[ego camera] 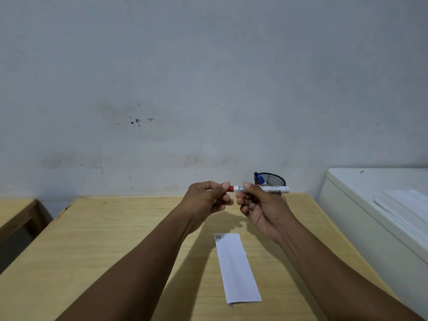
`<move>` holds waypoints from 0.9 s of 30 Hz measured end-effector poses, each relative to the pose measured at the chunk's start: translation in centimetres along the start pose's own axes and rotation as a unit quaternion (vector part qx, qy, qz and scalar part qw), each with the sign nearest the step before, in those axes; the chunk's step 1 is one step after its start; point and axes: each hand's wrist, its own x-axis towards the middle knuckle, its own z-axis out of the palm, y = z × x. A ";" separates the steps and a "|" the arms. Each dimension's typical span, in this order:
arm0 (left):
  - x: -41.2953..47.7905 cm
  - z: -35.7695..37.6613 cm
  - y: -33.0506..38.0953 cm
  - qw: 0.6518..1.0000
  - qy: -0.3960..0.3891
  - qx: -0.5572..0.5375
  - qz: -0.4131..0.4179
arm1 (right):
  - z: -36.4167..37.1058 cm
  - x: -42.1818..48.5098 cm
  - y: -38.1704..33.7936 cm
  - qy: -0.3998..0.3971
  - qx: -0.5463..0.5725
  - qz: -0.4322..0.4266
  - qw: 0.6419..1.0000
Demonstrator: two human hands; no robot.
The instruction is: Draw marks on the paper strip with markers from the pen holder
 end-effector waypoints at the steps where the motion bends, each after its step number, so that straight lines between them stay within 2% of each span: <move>1: 0.1 0.1 0.1 1.000 -0.001 -0.003 0.004 | 0.0 0.1 0.0 -0.004 0.014 0.002 1.000; 3: 0.3 0.1 0.3 0.999 0.000 0.031 0.014 | 0.0 0.2 -0.1 -0.008 0.004 0.001 1.000; 6: 0.7 0.2 0.7 0.993 0.027 0.109 0.040 | 0.1 0.4 -1.0 -0.014 -0.074 0.021 0.997; 11: 2.5 1.2 2.6 0.984 0.105 0.100 0.105 | -1.3 1.2 -4.4 -0.021 -0.261 0.094 0.961; 16: 5.0 2.0 3.9 0.972 0.127 0.151 0.127 | -3.7 1.9 -8.3 0.051 -0.421 0.010 0.906; 22: 6.9 4.7 3.7 0.956 0.112 0.227 0.149 | -5.3 2.8 -10.8 0.062 -0.480 -0.036 0.874; 27: 9.1 6.4 2.6 0.919 0.086 0.351 0.157 | -6.4 4.1 -10.6 0.058 -0.512 -0.044 0.856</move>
